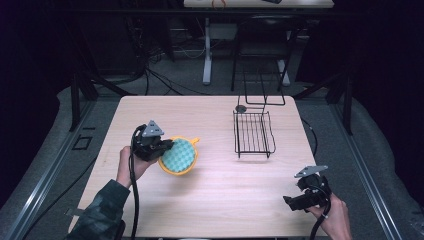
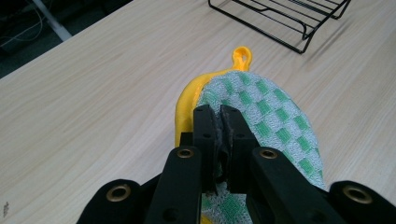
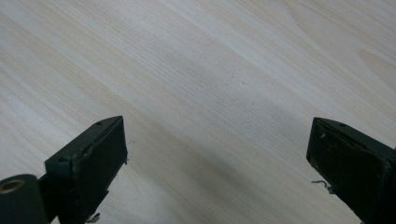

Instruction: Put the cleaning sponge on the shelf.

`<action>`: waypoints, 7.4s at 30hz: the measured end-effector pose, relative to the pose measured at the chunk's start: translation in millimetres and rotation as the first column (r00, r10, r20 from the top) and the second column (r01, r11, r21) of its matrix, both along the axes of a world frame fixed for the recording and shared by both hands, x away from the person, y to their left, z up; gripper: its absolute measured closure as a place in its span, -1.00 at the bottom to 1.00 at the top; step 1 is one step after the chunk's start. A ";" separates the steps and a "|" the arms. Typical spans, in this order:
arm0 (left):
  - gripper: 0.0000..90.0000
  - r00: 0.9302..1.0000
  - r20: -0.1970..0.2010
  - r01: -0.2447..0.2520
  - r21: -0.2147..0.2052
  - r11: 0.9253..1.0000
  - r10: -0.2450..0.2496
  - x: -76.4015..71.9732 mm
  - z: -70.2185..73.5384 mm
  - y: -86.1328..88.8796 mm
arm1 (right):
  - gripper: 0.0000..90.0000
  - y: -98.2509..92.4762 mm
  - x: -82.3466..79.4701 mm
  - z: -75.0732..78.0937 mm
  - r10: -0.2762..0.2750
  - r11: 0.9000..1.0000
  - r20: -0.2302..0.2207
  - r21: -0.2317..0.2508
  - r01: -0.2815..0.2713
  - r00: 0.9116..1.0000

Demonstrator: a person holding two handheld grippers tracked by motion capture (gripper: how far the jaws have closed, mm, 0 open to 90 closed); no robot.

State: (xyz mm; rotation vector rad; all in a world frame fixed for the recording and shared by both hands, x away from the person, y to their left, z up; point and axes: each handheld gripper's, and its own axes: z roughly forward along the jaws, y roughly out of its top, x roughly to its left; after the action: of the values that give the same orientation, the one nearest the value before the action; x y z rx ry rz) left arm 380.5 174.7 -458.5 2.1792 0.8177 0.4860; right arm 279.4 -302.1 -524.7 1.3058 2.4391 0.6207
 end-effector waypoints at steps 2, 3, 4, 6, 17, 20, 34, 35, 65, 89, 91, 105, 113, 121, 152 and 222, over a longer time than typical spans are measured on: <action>0.91 1.000 0.002 -0.001 -0.005 1.000 0.001 0.4 0.1 -1.7 | -0.89 0.2 0.0 -0.2 0.001 1.000 -0.001 -0.001 -0.001 1.000; 0.91 1.000 0.001 0.004 -0.002 1.000 -0.004 0.6 1.0 -2.2 | -0.89 0.3 0.0 -0.2 0.003 1.000 -0.002 -0.001 -0.003 1.000; 0.91 1.000 -0.002 0.009 -0.003 1.000 -0.009 0.9 1.3 -3.2 | -0.89 0.4 0.2 -0.5 0.004 1.000 0.002 0.000 -0.004 1.000; 0.91 1.000 0.002 0.014 -0.003 1.000 -0.014 1.3 2.3 -4.9 | -0.89 0.6 0.0 -0.4 0.003 1.000 0.001 0.001 -0.003 1.000; 0.91 1.000 0.004 0.030 -0.018 0.999 -0.030 3.6 5.7 -14.8 | -0.89 0.4 0.0 -0.1 0.004 1.000 -0.002 -0.002 -0.004 1.000; 0.91 0.999 0.009 0.038 -0.019 0.999 -0.038 4.7 7.0 -18.1 | -0.89 0.3 -0.1 0.0 0.003 1.000 -0.003 -0.003 -0.003 1.000; 0.91 0.996 0.011 0.084 -0.030 0.996 -0.083 6.8 10.1 -38.6 | -0.88 1.1 -0.4 -0.3 0.008 1.000 -0.001 -0.011 -0.008 1.000; 0.91 0.996 0.011 0.084 -0.034 0.996 -0.084 7.0 10.1 -40.1 | -0.88 1.1 -0.4 -0.3 0.009 1.000 0.000 -0.012 -0.009 1.000; 0.91 0.986 0.039 0.165 -0.104 0.981 -0.162 15.0 20.7 -79.2 | -0.87 1.3 -0.8 -0.6 0.013 1.000 0.004 -0.007 -0.013 1.000; 0.94 0.970 0.100 0.234 -0.128 0.964 -0.222 27.6 32.6 -128.7 | -0.87 0.0 -1.7 0.8 0.007 1.000 0.004 -0.004 -0.007 1.000; 0.94 0.968 0.109 0.238 -0.138 0.961 -0.224 28.2 34.0 -132.7 | -0.87 -0.1 -1.8 0.5 0.007 1.000 0.006 -0.004 -0.007 1.000; 0.94 0.969 0.133 0.232 -0.189 0.954 -0.209 42.1 32.9 -158.9 | -0.87 -0.6 -2.4 0.4 0.008 1.000 0.006 0.001 -0.008 1.000; 0.94 0.971 0.140 0.222 -0.223 0.949 -0.194 51.2 23.3 -171.3 | -0.87 -1.1 -2.1 -0.1 0.013 1.000 0.002 0.002 -0.013 1.000; 0.94 0.976 0.148 0.191 -0.254 0.948 -0.157 62.4 16.2 -179.0 | -0.86 -0.5 -2.5 0.1 0.011 1.000 0.005 0.002 -0.011 1.000; 0.94 0.999 0.015 0.047 -0.252 0.967 -0.044 118.1 -52.4 -217.3 | -0.86 1.6 -2.8 -0.3 0.022 1.000 0.001 0.003 -0.022 1.000; -0.99 0.994 -0.033 0.104 -0.008 0.994 -0.105 53.1 4.7 -102.9 | -0.83 4.0 -2.5 -0.7 0.033 0.999 -0.007 -0.008 -0.033 0.999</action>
State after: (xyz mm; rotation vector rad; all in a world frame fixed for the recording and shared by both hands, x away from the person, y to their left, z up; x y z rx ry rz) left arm 433.6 71.8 -453.8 2.2163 0.7175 0.3950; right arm 276.9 -298.1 -525.4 1.2698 2.4706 0.6153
